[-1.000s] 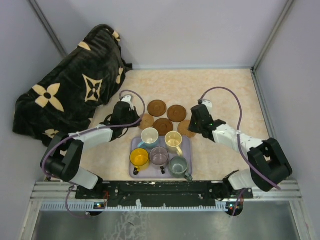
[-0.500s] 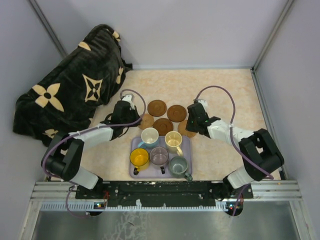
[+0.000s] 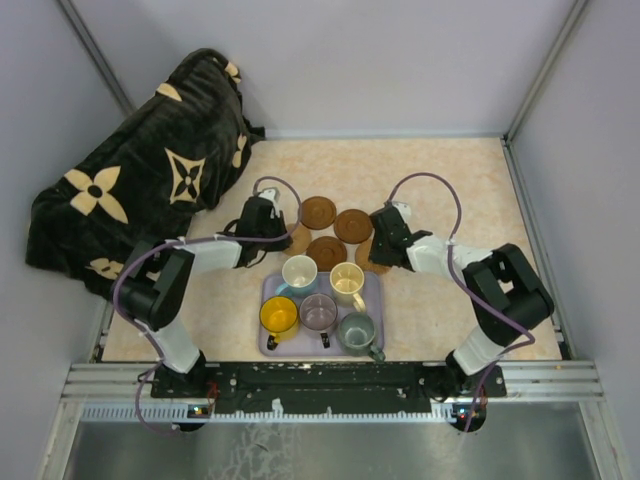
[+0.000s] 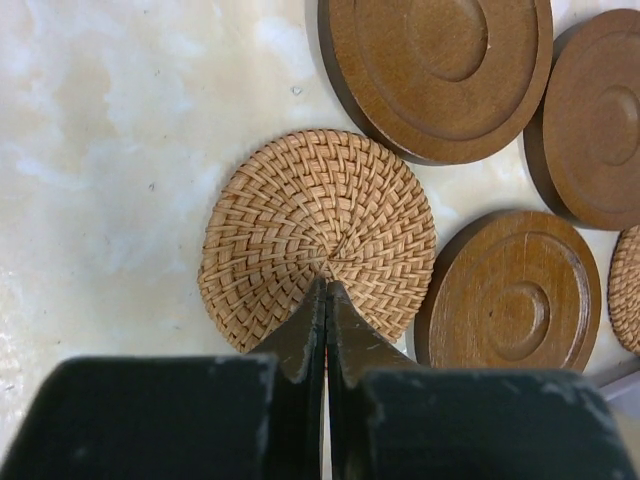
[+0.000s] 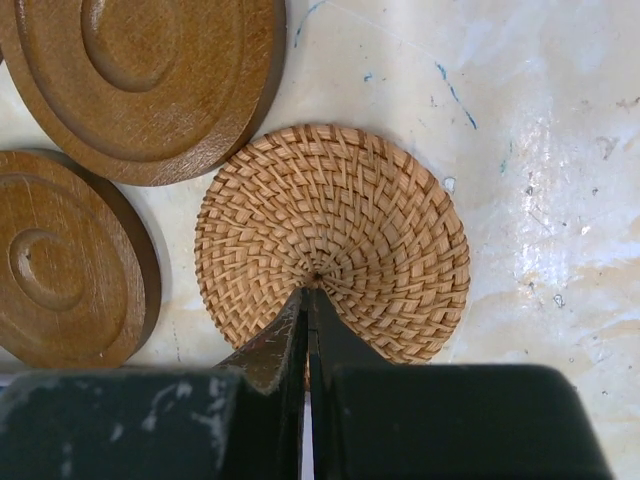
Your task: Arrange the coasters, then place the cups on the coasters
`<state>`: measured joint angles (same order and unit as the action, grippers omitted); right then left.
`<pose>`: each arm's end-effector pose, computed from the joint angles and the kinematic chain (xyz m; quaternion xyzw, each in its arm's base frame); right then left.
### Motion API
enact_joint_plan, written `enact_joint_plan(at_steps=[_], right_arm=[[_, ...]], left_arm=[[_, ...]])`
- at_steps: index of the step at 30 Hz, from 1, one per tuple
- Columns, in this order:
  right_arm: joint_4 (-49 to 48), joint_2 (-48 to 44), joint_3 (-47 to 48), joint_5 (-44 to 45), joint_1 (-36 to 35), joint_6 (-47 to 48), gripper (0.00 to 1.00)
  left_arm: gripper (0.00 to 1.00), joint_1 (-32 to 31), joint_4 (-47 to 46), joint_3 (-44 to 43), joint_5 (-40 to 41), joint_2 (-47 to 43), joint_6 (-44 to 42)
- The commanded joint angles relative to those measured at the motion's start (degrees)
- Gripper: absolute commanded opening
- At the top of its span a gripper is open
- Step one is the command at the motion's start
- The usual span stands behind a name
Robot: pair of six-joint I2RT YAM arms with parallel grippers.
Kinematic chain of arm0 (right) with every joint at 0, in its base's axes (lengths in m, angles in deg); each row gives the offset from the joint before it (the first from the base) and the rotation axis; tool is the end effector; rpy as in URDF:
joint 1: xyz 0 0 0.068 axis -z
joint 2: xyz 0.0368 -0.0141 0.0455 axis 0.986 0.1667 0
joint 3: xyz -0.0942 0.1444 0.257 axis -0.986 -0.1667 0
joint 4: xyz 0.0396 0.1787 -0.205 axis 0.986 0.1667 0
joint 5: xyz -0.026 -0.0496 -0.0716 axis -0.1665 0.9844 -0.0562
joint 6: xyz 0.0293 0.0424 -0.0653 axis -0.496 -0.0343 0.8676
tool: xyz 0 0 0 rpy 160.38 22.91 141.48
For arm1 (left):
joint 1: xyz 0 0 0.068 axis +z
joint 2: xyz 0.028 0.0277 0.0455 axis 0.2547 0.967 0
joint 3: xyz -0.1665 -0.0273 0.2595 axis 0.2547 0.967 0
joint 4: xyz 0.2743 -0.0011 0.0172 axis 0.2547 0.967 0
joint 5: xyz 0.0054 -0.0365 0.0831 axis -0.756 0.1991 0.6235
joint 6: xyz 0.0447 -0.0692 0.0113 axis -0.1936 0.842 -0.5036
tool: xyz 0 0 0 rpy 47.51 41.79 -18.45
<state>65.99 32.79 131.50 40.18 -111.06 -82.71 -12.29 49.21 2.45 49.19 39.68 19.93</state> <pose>0.2992 0.1620 0.1608 0.0861 0.9437 0.1004 0.3032 0.3452 -0.1772 0.1521 0.0250 0.9056 -0.1881 0.3792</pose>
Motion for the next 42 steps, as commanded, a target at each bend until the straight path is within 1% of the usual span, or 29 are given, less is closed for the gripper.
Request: enact_joint_plan(at_steps=[1,5,9,13,16,21,25,31,37,42], right_arm=[[1.88,0.95,1.69,3.27,-0.24,-2.1,0.0],[4.16,1.87,2.33,5.65,0.17,-2.85,0.0],[6.75,2.21,2.56,7.92,1.78,-3.88,0.0],[7.86,1.64,2.25,8.52,5.05,-4.49,0.0],[8.45,1.16,2.48,8.65,7.64,-4.31,0.0],[8.88,1.68,5.35,10.33,11.54,-1.61,0.0],[8.42,3.08,8.71,10.23,15.68,0.0,0.0],[6.58,9.56,14.08,9.25,21.57,2.75,0.0],[5.82,14.63,18.77,8.88,24.34,4.49,0.0],[5.94,18.32,22.51,9.35,25.63,5.58,0.0]], left_arm=[[0.0,0.86,2.22,-0.88,0.82,3.65,0.7],[0.0,2.58,3.16,-0.51,1.84,4.85,2.11],[0.0,4.71,3.91,1.48,3.3,3.75,2.99],[0.0,7.81,4.88,2.63,4.69,2.43,3.92],[0.0,10.14,5.05,2.2,4.19,2.64,4.32],[0.0,12.72,5.67,-1.02,2.82,4.44,3.84],[0.0,13.32,6.59,-5.28,1.98,7.18,2.95],[0.0,13.51,8.78,-12.03,1.6,11.39,2.4],[0.0,14.63,10.76,-16.59,2.44,13.92,1.26],[0.0,15.56,11.21,-17.21,2.94,14.47,1.1]])
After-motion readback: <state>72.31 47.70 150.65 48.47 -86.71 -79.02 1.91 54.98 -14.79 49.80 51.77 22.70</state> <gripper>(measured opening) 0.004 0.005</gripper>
